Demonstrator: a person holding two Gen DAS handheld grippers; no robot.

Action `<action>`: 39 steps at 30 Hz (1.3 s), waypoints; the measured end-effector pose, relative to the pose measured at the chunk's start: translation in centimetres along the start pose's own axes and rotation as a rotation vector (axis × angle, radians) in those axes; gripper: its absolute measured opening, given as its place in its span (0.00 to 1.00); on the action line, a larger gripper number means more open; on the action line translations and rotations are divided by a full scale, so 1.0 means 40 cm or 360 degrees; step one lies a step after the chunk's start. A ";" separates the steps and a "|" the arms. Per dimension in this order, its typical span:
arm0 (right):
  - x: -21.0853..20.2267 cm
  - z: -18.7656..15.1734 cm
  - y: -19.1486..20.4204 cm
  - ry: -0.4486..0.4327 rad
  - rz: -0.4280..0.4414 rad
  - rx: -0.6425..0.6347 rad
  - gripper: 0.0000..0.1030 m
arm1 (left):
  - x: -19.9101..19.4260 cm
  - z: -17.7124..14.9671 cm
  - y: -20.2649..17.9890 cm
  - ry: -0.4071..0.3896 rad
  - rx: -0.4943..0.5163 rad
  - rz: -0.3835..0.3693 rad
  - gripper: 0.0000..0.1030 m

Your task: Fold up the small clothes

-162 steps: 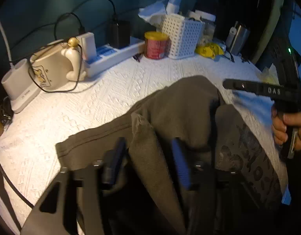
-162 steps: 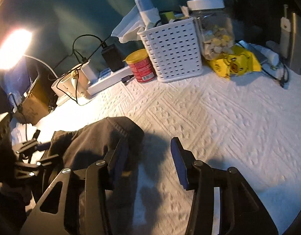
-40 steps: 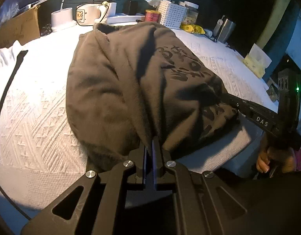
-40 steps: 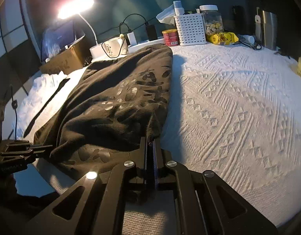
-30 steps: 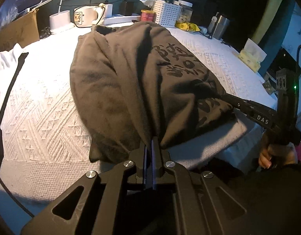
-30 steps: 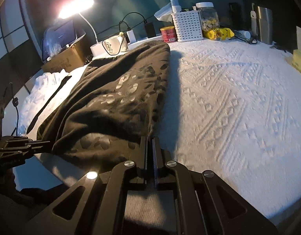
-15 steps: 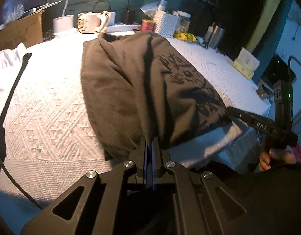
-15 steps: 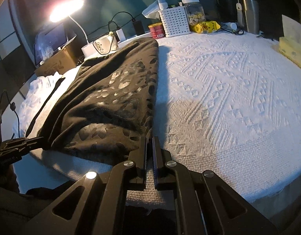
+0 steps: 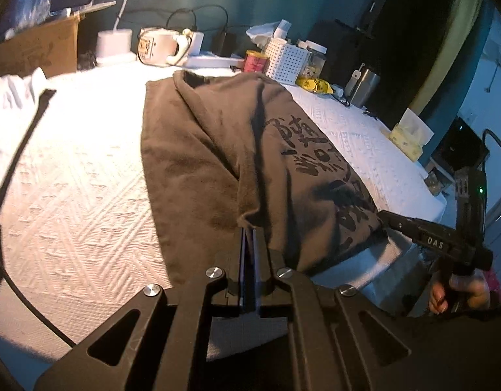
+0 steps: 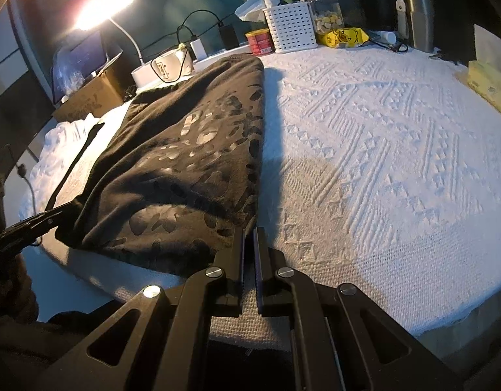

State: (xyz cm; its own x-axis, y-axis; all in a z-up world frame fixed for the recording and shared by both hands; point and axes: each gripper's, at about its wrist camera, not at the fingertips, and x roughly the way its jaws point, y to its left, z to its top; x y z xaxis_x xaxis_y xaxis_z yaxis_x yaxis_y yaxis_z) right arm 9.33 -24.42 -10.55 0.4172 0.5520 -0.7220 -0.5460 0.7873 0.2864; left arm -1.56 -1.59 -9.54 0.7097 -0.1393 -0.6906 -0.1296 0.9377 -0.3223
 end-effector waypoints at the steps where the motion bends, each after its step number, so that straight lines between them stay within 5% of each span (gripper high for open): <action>1: -0.001 -0.001 0.000 0.0005 0.0003 -0.0003 0.06 | 0.010 -0.002 -0.001 0.0029 0.0010 0.0007 0.03; 17: -0.020 -0.017 0.016 0.0058 0.0060 -0.0036 0.07 | -0.029 -0.034 -0.008 0.0103 0.0073 0.0058 0.01; 18: -0.022 -0.015 0.015 0.0057 0.0059 -0.0033 0.10 | -0.041 -0.025 -0.004 0.0073 0.0055 0.0060 0.02; 22: -0.042 0.007 0.010 -0.0003 0.0025 -0.0024 0.59 | -0.065 0.021 0.008 -0.0015 0.0028 0.0149 0.07; 27: -0.044 0.047 0.020 -0.0087 0.0041 -0.0078 0.59 | -0.047 0.079 -0.002 -0.0084 0.0054 0.0210 0.37; 33: -0.019 0.115 0.027 -0.0151 0.0034 -0.0104 0.59 | 0.010 0.149 -0.018 -0.0061 0.0049 0.0226 0.37; 36: -0.004 0.163 0.038 -0.0229 0.0041 -0.0093 0.59 | 0.052 0.166 -0.033 -0.0018 0.0187 0.0263 0.37; 39: 0.033 0.251 0.018 -0.0231 0.0089 -0.0027 0.59 | 0.118 0.216 0.011 0.0043 0.0043 0.0223 0.38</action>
State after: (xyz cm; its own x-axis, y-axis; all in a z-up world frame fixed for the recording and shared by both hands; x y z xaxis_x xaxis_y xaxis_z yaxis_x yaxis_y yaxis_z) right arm 16.77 -20.36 -4.96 0.4859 0.6298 -0.6060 -0.5829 0.7501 0.3123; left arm 7.70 0.92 -7.34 0.6670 -0.0147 -0.7449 -0.2069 0.9568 -0.2041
